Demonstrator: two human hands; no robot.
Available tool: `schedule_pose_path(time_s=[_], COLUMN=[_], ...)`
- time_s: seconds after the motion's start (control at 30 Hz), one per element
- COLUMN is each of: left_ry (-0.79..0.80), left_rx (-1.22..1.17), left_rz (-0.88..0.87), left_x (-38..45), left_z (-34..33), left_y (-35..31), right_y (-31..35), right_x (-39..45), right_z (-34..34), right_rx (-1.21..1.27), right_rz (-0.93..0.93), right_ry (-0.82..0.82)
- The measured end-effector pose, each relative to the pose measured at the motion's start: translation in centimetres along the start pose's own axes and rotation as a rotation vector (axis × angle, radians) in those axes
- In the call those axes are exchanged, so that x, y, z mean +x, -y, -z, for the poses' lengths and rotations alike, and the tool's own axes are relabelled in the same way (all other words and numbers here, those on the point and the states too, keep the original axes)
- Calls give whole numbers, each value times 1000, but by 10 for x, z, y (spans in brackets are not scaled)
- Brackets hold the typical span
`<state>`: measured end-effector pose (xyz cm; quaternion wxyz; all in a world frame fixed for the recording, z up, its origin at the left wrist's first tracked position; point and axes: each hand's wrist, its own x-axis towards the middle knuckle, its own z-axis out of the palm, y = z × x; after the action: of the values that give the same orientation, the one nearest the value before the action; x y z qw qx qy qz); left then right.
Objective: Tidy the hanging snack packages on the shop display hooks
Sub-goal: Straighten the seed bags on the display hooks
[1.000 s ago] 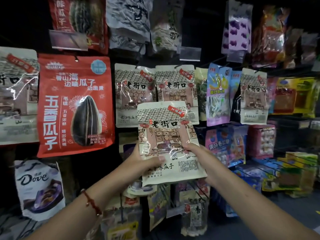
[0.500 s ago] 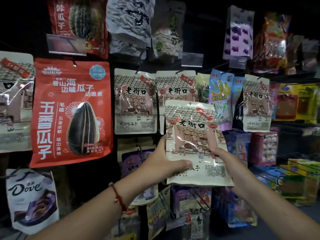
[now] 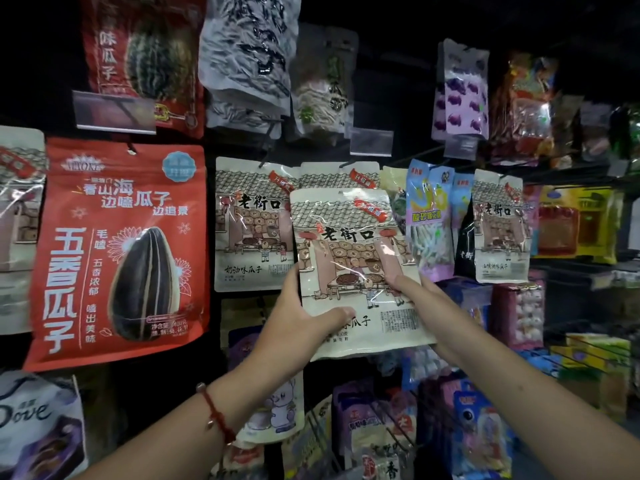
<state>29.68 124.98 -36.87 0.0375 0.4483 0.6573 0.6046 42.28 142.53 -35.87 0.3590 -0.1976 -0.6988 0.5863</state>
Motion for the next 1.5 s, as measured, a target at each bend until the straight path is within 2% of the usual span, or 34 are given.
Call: schedule_pose_path(time_s=[0.13,0.23,0.6,0.73,0.97,1.17,1.37,1.5], left_ry=[28,42,157,167,91,76,52,23], left_rx=[27,44,123,178,295,251,309,248], left_rz=[20,60,177,146,60,-42,-127,-150], left_x=[0,2,-12,-28,-34,-2,47,65], left_z=[9,16,33,27,7,-8,-19,-23], left_y=[9,16,35,43,40,20,-7,-12], right_y=[-5,-14,-47,-66,-57,-25,4,18], right_x=[3,2,-13,-32,-41,-24,11,31], right_z=[-10,-17,-41,-37,-19,-1,19,25], right_rx=[-21,-80,-153,-152,-146,-156,-123,-123], right_rz=[-37,-33,-15,6,44,105,178,215], right_ry=[122,156,142,93,12,-69,-173,-158])
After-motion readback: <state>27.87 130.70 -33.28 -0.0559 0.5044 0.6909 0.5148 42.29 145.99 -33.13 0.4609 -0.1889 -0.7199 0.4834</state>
